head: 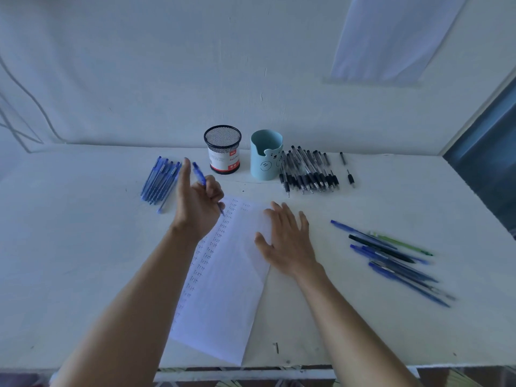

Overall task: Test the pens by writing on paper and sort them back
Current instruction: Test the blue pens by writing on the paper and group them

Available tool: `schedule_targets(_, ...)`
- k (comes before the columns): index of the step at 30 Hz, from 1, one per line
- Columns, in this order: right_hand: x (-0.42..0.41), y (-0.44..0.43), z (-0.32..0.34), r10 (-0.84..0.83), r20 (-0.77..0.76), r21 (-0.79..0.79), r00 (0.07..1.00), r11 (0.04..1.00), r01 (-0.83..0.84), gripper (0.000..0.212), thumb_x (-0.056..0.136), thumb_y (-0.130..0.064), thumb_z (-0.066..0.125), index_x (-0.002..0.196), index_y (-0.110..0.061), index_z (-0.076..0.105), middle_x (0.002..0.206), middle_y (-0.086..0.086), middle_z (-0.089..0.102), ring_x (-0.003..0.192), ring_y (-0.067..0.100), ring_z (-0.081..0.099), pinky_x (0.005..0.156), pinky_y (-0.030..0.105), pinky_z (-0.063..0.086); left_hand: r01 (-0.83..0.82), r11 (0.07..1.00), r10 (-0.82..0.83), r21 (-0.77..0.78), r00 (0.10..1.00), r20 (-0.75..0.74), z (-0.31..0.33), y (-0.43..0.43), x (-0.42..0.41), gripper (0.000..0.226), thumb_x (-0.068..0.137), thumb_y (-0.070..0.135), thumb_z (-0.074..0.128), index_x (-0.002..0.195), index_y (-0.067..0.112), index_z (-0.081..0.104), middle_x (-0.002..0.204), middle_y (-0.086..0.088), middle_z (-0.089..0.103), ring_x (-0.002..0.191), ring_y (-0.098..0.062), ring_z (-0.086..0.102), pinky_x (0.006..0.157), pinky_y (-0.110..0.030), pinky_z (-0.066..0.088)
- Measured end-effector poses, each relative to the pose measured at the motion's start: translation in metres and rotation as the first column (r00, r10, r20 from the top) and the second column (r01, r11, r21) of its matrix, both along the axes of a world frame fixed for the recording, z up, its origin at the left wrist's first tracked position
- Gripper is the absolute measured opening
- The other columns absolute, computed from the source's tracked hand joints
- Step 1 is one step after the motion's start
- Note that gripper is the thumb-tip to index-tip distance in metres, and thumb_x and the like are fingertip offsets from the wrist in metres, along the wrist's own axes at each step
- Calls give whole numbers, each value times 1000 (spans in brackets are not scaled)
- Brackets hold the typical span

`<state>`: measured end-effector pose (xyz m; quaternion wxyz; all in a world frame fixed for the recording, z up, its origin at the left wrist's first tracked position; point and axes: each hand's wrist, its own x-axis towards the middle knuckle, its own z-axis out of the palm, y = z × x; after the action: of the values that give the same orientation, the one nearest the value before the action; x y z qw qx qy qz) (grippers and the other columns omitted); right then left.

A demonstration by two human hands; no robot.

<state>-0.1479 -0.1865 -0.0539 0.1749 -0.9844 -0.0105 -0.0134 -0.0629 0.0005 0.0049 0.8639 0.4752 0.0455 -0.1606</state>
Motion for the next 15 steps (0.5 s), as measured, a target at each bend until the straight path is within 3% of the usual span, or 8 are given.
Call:
schedule_targets(3,2,-1,0,42,-17,-37,999,998,-43,74,89,-64,13,157,-36,10,167,-7,-2,153,14,-8,121,49,-11,-38,992,37,-118,999,-15,-4,-1,4,49,75,56,46,52,18,26,64,1,17,67,-19,16,64,-33,20)
schedule_targets(7,4,0,-2,61,-88,-113,994,991,-71,67,96,-66,19,157,-41,2,166,-7,-11,152,16,-15,120,50,-12,-8,982,10,-191,1000,7,-6,-10,7,53,81,64,50,61,16,39,66,1,25,64,-17,20,60,-30,28)
schedule_targets(11,7,0,-2,70,-132,-133,989,987,-88,71,94,-71,20,157,-41,3,166,-6,-12,151,18,-18,119,52,-13,-109,994,108,2,987,118,-13,-29,22,34,105,27,45,91,7,68,71,-3,53,56,-9,42,53,-19,37)
schedule_targets(13,7,0,-2,70,-134,-141,988,986,-89,72,94,-72,21,157,-41,4,166,-5,-12,151,19,-18,119,53,-13,-131,988,119,79,984,131,-18,-35,28,47,108,34,35,100,3,69,80,-9,61,63,-14,54,58,-22,45)
schedule_targets(15,7,0,-1,70,-129,-140,989,986,-88,72,94,-71,22,157,-40,4,166,-5,-11,152,20,-17,119,54,-13,-151,966,113,209,977,180,-20,-39,33,58,108,44,31,94,2,67,82,-12,62,61,-18,56,55,-27,46)
